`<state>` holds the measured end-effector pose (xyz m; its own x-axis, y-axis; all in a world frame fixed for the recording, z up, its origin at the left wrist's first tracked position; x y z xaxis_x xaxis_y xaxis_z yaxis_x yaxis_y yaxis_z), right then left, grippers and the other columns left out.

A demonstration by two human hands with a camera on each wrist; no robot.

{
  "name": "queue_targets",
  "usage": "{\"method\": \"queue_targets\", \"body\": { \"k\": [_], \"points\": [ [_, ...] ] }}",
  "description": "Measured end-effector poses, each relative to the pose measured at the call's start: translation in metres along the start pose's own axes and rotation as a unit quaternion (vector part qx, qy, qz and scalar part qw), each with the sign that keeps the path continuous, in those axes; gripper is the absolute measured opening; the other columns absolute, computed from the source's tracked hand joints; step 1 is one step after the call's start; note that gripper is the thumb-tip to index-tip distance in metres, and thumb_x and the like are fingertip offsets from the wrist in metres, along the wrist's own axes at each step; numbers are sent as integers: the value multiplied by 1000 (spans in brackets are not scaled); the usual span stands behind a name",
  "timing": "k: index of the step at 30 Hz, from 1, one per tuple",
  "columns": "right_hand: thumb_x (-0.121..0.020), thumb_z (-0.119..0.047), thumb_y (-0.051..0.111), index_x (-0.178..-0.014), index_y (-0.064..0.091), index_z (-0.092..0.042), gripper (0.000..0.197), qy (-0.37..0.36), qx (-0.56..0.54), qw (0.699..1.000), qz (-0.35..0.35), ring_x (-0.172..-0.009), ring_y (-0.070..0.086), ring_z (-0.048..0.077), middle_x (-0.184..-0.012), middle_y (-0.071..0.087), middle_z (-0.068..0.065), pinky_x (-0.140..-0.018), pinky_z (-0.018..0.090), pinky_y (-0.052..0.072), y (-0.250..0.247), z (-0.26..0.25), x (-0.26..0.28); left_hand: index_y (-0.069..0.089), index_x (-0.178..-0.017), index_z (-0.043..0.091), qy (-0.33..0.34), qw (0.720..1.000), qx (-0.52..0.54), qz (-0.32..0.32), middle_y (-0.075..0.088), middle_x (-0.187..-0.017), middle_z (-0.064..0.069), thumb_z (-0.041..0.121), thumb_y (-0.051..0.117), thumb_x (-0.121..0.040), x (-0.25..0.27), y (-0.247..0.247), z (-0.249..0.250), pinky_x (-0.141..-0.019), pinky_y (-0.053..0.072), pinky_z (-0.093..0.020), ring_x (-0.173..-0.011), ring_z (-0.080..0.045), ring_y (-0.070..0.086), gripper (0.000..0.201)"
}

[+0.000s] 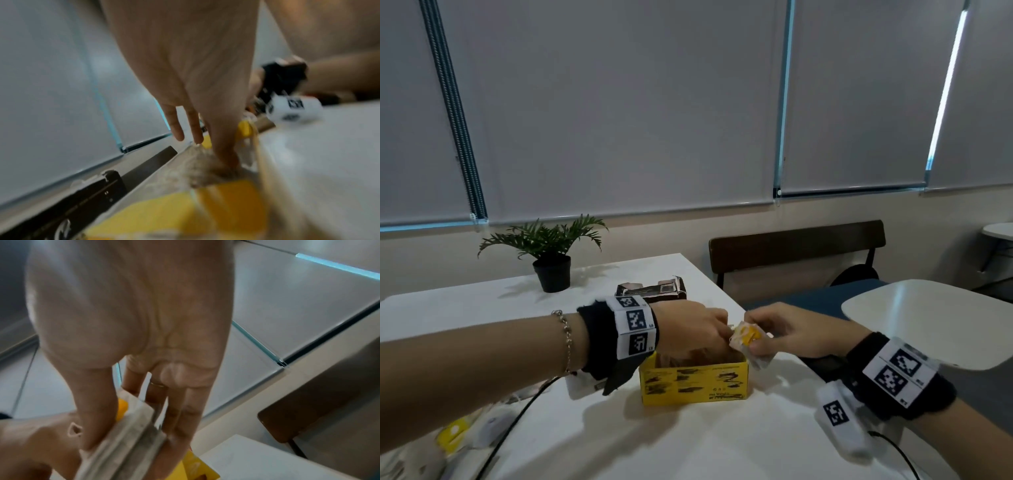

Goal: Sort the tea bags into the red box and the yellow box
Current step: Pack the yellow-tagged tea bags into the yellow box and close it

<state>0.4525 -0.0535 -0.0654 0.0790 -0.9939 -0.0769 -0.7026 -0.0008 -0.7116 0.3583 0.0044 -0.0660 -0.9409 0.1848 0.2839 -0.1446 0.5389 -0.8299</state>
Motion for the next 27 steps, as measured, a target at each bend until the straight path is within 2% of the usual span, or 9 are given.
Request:
{"method": "queue_targets", "body": {
  "k": [3, 8, 13, 18, 20, 25, 27],
  "points": [
    [-91, -32, 65, -92, 63, -16, 16, 4, 54, 998, -19, -92, 63, 26, -94, 65, 9, -85, 49, 52, 1, -1, -2, 45, -140, 12, 16, 999, -24, -30, 48, -140, -7, 8, 55, -92, -7, 9, 3, -94, 47, -38, -129, -25, 33, 49],
    [-91, -31, 65, -97, 65, -16, 17, 22, 89, 995, -28, -93, 63, 25, -97, 67, 7, -88, 46, 52, -3, 0, -5, 42, -143, 13, 44, 999, -24, -21, 42, -148, -6, 7, 53, -94, -14, 21, 3, -97, 46, -38, -138, -24, 30, 51],
    [-92, -29, 65, -96, 65, -13, 17, 23, 86, 996, -21, -91, 62, 25, -95, 66, 8, -82, 38, 52, -5, 3, -4, 51, -135, 14, 66, 997, -42, 18, 50, -140, -4, 10, 56, -94, -18, 26, 3, -91, 51, -39, -131, -23, 41, 42],
    [-91, -34, 64, -99, 64, -10, 25, 22, 84, 996, -18, -93, 61, 32, -97, 65, 13, -85, 49, 50, -5, 7, -6, 54, -134, 16, 73, 995, -51, 33, 53, -137, 0, 13, 56, -94, -17, 28, 3, -97, 47, -38, -128, -20, 43, 40],
    [-91, -35, 64, -100, 64, -10, 26, 24, 84, 996, -20, -93, 61, 32, -98, 65, 13, -85, 49, 49, -6, 9, -8, 53, -134, 17, 69, 996, -51, 38, 52, -139, 2, 14, 55, -95, -16, 29, 3, -98, 46, -36, -129, -19, 41, 40],
    [-92, -33, 65, -104, 65, -12, 24, 34, 112, 991, -58, -95, 64, 25, -102, 68, 9, -90, 49, 51, -11, 2, -19, 54, -133, 16, 48, 996, -41, 55, 52, -138, 2, 12, 54, -95, -16, 28, 6, -88, 50, -36, -124, -21, 47, 38],
    [-92, -30, 65, -103, 65, -8, 24, 19, 118, 992, -48, -95, 63, 25, -103, 68, 11, -90, 46, 51, -20, -8, -27, 56, -130, 14, 37, 997, -27, 59, 53, -137, -1, 11, 57, -92, -15, 28, 4, -92, 50, -38, -123, -23, 49, 38]
  ]
}}
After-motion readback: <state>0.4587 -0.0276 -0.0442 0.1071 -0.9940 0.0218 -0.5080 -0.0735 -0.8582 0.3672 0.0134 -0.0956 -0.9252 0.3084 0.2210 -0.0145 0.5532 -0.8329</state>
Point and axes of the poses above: each hand's wrist, its own x-axis away from the middle knuckle, its own y-axis out of the palm, z = x × y, the point moved 7 cm from there along -x, towards the middle knuckle
